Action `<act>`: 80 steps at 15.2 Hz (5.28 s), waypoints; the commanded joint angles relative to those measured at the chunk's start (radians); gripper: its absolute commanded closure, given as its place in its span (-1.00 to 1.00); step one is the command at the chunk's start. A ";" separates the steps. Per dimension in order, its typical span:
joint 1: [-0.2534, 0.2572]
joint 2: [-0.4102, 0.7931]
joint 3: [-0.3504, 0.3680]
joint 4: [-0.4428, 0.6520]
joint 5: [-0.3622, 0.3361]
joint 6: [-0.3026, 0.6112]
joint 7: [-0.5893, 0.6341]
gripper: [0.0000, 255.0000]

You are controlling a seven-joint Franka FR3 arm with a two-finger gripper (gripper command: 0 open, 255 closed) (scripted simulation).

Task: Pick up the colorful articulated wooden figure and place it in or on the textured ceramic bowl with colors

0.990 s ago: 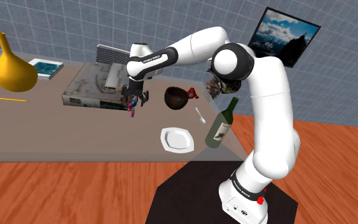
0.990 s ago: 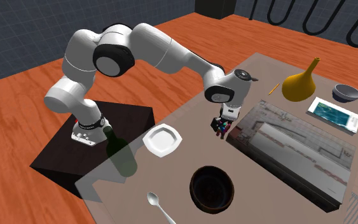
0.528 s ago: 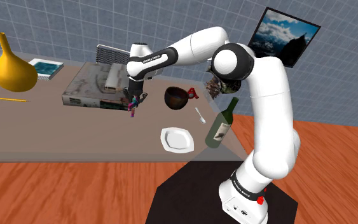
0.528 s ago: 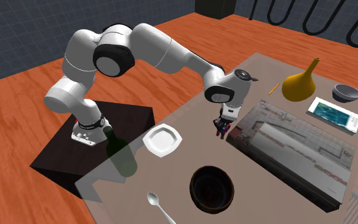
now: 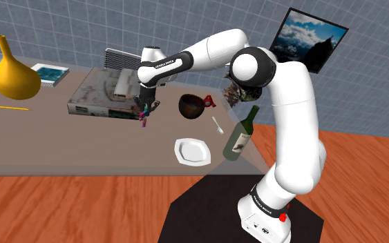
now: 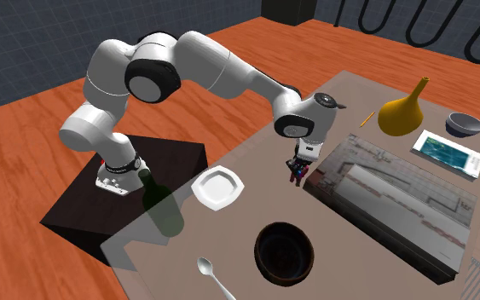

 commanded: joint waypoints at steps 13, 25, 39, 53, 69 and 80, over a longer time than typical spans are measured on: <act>-0.004 -0.088 0.007 0.038 0.010 -0.126 -0.003 1.00; -0.005 -0.145 0.011 0.113 0.017 -0.258 -0.005 1.00; -0.051 -0.204 0.000 0.174 0.029 -0.378 -0.065 1.00; -0.260 -0.245 -0.078 0.135 0.057 -0.383 -0.350 1.00; -0.379 -0.169 -0.123 0.171 0.070 -0.345 -0.514 1.00; -0.379 -0.142 -0.123 0.093 0.071 -0.241 -0.515 1.00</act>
